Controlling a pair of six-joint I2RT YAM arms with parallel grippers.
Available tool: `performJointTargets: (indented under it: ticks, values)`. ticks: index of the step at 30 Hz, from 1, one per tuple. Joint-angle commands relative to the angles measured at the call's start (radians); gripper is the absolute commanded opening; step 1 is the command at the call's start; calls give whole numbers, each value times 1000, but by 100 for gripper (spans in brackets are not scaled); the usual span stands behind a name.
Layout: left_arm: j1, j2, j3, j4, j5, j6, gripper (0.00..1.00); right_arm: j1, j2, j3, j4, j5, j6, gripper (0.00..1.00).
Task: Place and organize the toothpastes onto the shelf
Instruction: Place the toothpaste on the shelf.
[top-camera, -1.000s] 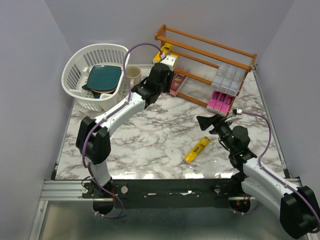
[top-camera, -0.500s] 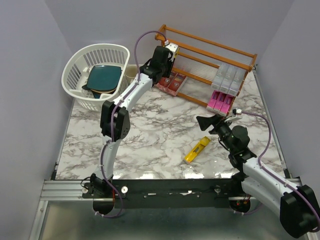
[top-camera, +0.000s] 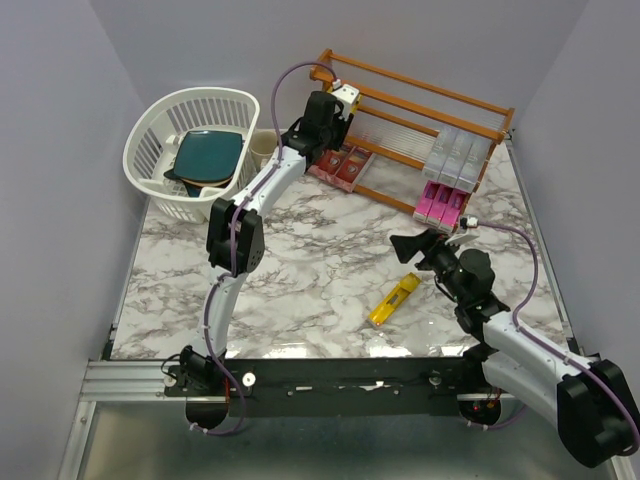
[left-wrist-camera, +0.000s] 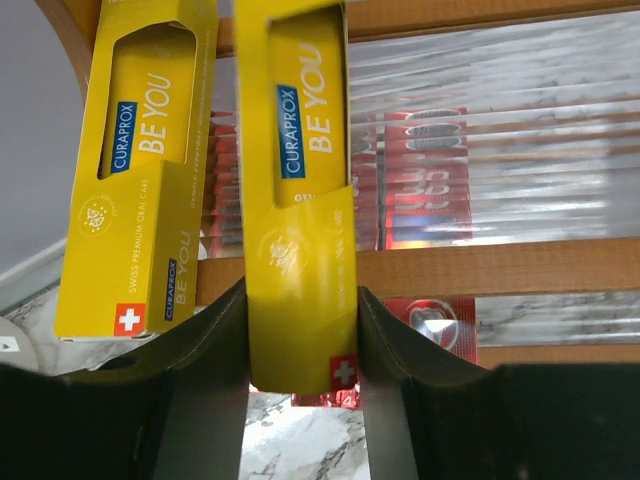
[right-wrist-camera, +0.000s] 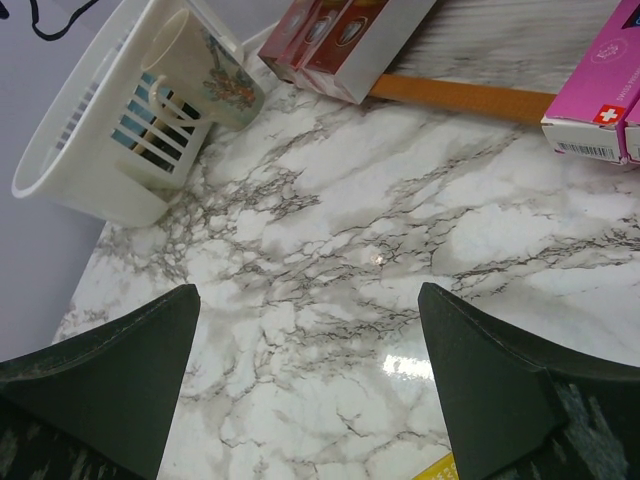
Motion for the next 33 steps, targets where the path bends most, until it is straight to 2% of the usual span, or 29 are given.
performJointTargets:
  ticks: [1, 6, 11, 19, 25, 33]
  values:
    - [10, 31, 22, 98, -27, 44, 53, -1, 17, 21, 16, -15, 4, 99]
    - [9, 19, -6, 129, -61, 63, 61, -1, 31, 23, 20, -21, 5, 99]
    - [9, -16, -79, 193, -102, 73, 62, -1, 45, 26, 25, -27, 8, 99]
    - [9, -32, -98, 226, -148, 96, 53, -1, 56, 27, 27, -31, 10, 99]
    - [9, -32, -105, 266, -206, 96, 52, -1, 62, 32, 28, -35, 7, 99]
    - [9, -35, -113, 313, -237, 106, 63, -1, 71, 35, 27, -43, 8, 99]
